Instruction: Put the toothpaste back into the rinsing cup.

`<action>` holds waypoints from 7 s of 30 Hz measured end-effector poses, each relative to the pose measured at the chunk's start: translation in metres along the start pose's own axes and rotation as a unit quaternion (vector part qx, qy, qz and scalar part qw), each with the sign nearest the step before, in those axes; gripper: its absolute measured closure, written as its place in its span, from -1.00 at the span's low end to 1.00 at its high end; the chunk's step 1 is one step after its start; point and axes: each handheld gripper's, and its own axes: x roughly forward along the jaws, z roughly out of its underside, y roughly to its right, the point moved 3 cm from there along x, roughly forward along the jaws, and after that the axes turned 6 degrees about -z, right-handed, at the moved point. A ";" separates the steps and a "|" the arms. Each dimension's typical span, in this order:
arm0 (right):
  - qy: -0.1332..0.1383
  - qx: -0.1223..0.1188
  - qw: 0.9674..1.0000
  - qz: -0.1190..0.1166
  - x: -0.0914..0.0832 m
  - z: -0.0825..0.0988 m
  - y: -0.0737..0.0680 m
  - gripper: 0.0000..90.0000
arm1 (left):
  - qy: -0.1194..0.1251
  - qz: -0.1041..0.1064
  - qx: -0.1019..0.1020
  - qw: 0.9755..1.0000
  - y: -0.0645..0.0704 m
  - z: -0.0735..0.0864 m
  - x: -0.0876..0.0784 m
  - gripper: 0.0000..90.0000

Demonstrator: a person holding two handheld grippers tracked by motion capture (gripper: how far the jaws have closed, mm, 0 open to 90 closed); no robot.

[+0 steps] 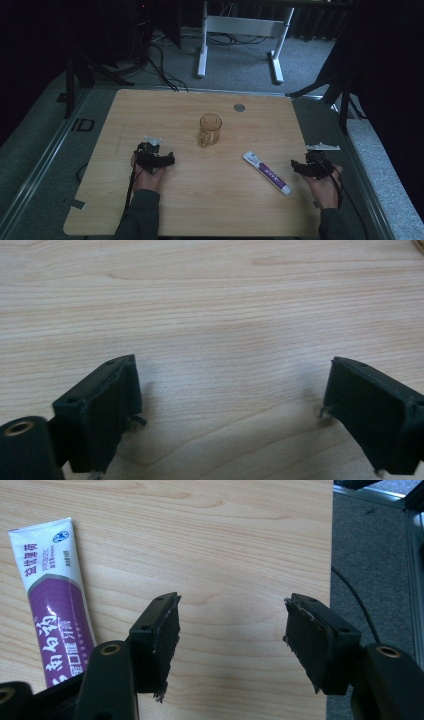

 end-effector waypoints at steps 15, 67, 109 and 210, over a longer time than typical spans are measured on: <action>-0.019 -0.014 1.000 -0.001 -0.001 -0.001 -0.003 -0.23 | -0.006 -0.006 -0.008 1.000 0.000 -0.001 0.002 -0.95; -0.102 -0.117 0.986 -0.056 0.002 -0.041 -0.060 -0.12 | -0.005 -0.003 -0.005 1.000 -0.001 -0.001 0.002 -0.95; -0.178 -0.157 0.968 -0.083 0.024 -0.046 -0.078 0.07 | -0.005 -0.004 -0.005 1.000 -0.001 -0.001 0.002 -0.95; -0.350 -0.177 0.915 -0.100 0.075 -0.037 -0.095 0.35 | -0.005 -0.003 -0.005 1.000 -0.001 -0.001 0.002 -0.95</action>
